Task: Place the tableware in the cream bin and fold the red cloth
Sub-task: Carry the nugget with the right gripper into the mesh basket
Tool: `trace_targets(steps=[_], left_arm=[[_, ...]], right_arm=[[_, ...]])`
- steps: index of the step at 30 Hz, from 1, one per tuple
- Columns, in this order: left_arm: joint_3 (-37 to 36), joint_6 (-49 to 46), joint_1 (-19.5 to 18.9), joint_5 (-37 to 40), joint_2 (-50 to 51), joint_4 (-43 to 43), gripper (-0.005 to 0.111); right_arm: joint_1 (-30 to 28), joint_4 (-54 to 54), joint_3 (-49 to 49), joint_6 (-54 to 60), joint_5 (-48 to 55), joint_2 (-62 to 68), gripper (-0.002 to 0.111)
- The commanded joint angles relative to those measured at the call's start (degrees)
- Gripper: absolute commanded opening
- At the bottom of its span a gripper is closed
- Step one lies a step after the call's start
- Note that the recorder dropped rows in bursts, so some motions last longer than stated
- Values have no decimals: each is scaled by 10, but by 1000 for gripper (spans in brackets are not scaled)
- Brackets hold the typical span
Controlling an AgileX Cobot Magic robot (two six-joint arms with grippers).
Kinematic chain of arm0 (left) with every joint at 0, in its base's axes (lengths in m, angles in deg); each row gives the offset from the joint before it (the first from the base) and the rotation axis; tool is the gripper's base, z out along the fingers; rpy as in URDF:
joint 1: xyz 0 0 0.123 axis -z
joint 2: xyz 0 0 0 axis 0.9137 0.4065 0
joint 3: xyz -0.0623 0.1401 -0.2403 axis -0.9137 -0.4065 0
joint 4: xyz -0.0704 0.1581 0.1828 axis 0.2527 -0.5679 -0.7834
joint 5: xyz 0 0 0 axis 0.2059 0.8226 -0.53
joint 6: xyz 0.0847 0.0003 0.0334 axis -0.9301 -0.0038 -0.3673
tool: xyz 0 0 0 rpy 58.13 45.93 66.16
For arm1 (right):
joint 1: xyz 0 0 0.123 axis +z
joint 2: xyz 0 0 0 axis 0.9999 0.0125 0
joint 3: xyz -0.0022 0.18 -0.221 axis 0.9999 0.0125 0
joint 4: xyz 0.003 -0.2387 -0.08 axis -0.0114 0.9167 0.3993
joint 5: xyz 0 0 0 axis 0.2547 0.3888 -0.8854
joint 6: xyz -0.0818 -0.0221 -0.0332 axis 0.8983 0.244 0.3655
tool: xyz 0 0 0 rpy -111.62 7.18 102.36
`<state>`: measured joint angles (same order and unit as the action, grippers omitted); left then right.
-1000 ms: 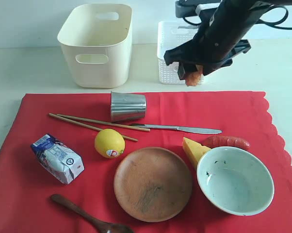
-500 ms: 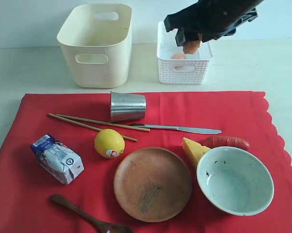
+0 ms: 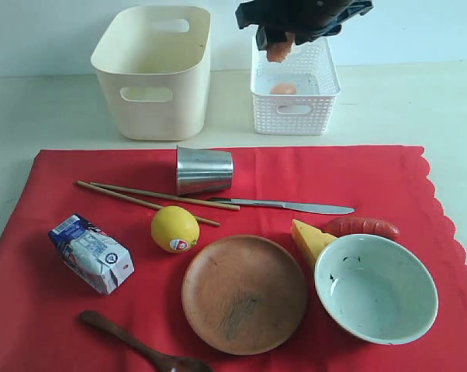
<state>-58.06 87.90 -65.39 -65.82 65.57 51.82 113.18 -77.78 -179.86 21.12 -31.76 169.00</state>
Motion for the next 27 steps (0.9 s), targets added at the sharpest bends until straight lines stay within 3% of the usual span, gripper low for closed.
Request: trace_targets(steps=[1,11,22,24,27], left_arm=[[-1,0,-1,-4,-3,-2,0],[-1,0,-1,-4,-3,-2,0],[-1,0,-1,-4,-3,-2,0],[-1,0,-1,-4,-3,-2,0],[-1,0,-1,-4,-3,-2,0]], right_arm=[[1,28,-48,1,-9,49,0],[-18,61,-120,-15,-8,137,0],[-47,85,-124,-30,-32,197,0],[-47,91,-124,-30,-37,203,7],[-47,109,-124,-30,-46,210,29]])
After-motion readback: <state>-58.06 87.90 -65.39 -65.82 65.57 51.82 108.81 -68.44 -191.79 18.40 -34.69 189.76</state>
